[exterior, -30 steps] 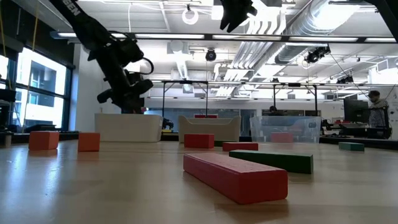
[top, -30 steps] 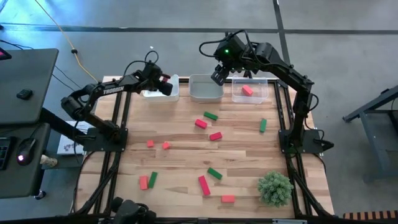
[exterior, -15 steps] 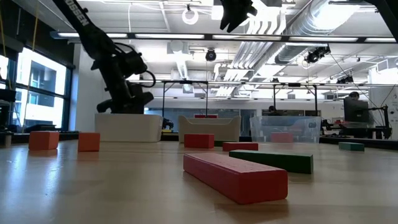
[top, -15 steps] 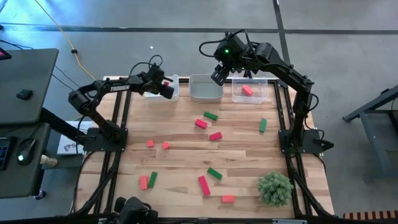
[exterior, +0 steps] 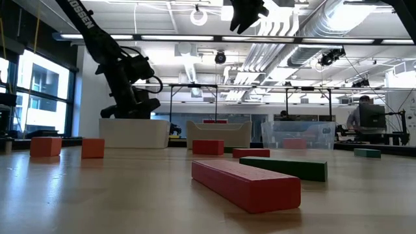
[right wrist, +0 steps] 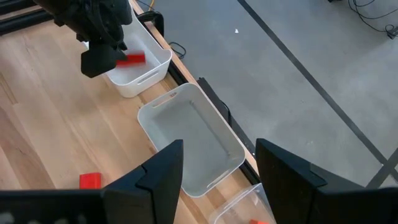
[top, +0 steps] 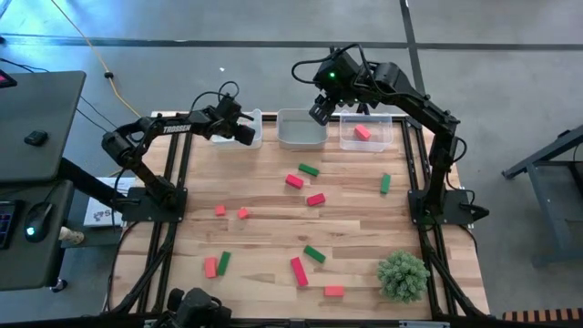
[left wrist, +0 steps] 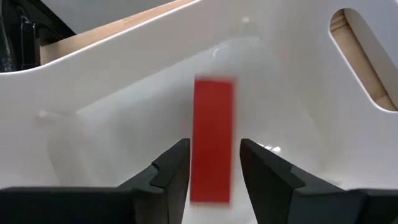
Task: Sort & place blocks by color
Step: Put the top left red block into the white bin, then put the top left green block into the grey bin
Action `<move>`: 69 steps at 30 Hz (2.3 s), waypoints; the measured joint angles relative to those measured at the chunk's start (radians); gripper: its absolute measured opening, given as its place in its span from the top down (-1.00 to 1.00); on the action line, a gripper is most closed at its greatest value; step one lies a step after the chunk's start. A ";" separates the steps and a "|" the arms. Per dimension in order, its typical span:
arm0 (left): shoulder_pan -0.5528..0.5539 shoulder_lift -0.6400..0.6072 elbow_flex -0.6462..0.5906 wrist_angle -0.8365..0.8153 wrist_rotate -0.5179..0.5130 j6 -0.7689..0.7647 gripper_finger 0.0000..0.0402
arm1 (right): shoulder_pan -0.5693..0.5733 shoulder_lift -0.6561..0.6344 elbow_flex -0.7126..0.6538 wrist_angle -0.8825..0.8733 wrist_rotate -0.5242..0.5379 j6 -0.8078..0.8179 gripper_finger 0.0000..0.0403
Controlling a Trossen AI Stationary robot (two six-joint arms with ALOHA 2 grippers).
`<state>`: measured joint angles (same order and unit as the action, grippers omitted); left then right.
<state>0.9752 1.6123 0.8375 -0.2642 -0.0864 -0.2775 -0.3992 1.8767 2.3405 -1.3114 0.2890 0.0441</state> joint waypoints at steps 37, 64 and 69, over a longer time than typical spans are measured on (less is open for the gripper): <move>-0.002 -0.220 0.288 -0.299 0.224 0.185 0.29 | 0.008 0.000 0.000 -0.235 -0.194 0.274 0.05; -0.169 -0.376 0.288 -0.404 0.233 0.229 0.29 | 0.147 0.139 0.000 -0.260 -0.189 0.249 -0.13; -0.172 -0.376 0.288 -0.427 0.233 0.229 0.29 | 0.144 0.170 0.000 -0.260 -0.194 0.236 -0.13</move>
<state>0.8028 1.2362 1.1259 -0.6914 0.1466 -0.0486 -0.2550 2.0466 2.3405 -1.5711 0.0948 0.2798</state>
